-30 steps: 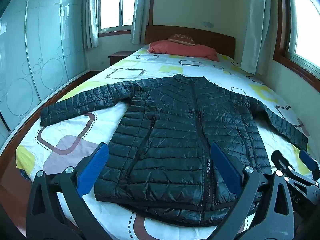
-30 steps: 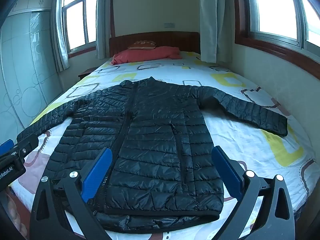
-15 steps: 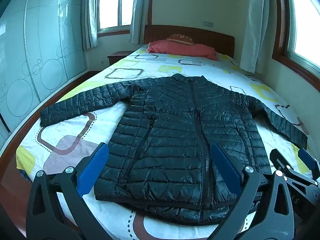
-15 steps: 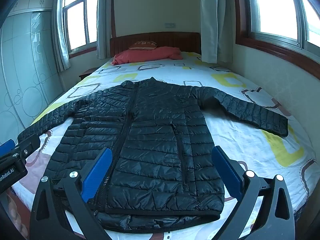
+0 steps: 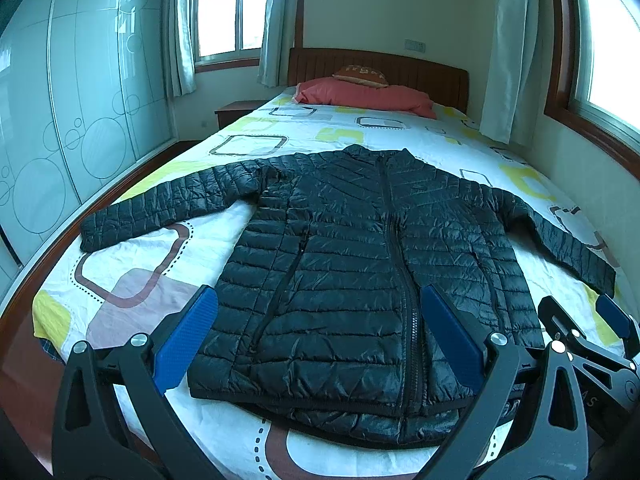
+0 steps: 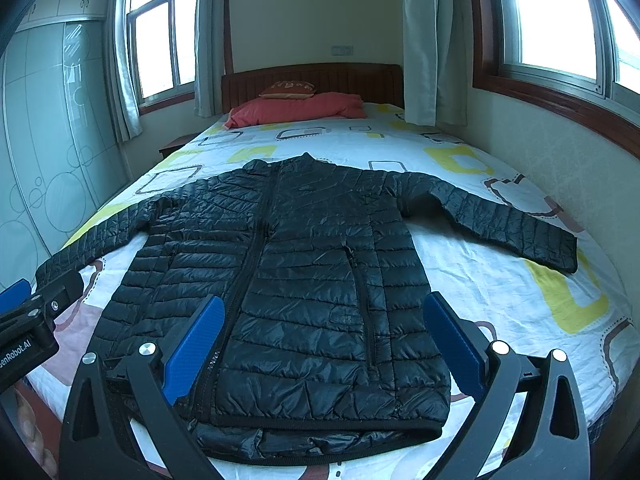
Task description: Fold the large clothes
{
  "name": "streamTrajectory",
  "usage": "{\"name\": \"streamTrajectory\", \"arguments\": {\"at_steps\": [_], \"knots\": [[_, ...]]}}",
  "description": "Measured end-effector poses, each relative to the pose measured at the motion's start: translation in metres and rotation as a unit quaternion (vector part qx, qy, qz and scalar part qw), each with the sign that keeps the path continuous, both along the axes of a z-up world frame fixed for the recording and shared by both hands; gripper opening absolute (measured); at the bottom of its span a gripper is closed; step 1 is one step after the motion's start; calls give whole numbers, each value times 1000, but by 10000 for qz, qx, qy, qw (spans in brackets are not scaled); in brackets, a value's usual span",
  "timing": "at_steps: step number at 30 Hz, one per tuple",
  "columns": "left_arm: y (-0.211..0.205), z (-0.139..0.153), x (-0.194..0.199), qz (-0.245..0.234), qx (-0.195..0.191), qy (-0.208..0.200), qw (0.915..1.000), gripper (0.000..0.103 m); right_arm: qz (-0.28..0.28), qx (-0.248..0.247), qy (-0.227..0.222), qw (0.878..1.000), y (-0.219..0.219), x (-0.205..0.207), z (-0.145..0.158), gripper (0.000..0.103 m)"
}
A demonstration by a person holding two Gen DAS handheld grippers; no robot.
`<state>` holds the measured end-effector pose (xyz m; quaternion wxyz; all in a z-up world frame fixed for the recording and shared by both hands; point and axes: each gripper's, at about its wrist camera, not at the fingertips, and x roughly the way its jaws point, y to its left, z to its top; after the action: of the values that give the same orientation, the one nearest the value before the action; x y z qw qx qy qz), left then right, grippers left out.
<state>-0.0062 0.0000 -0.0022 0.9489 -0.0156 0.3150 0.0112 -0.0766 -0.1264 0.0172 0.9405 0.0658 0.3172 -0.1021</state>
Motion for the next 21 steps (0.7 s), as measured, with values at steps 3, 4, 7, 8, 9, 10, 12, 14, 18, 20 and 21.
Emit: {"name": "streamTrajectory", "arguments": {"at_steps": [3,4,7,8,9,10,12,14,18,20,21], "knots": [[0,0,0,1,-5,14,10000,101,1,0,3,10000,0,0,0,99],[0,0,1,5,-4,14,10000,101,2,3,3,10000,0,0,0,99],[0,-1,1,-1,-1,16,10000,101,4,-5,0,10000,0,0,0,99],[0,0,1,1,-1,15,10000,101,4,-4,0,10000,0,0,0,99],[0,-1,1,4,0,12,10000,101,3,-1,-1,10000,0,0,0,99],[0,0,1,0,-5,21,10000,101,1,1,1,10000,0,0,0,99],[0,-1,1,-2,1,24,10000,101,4,0,5,10000,0,0,0,99],[0,0,1,-2,-2,26,10000,101,4,1,0,10000,0,0,0,99],[0,0,1,-1,5,23,10000,101,7,-3,5,10000,0,0,0,99],[0,0,2,-1,1,27,10000,101,6,3,5,10000,0,0,0,99],[0,0,2,0,2,30,10000,101,6,2,5,10000,0,0,0,99]]}}
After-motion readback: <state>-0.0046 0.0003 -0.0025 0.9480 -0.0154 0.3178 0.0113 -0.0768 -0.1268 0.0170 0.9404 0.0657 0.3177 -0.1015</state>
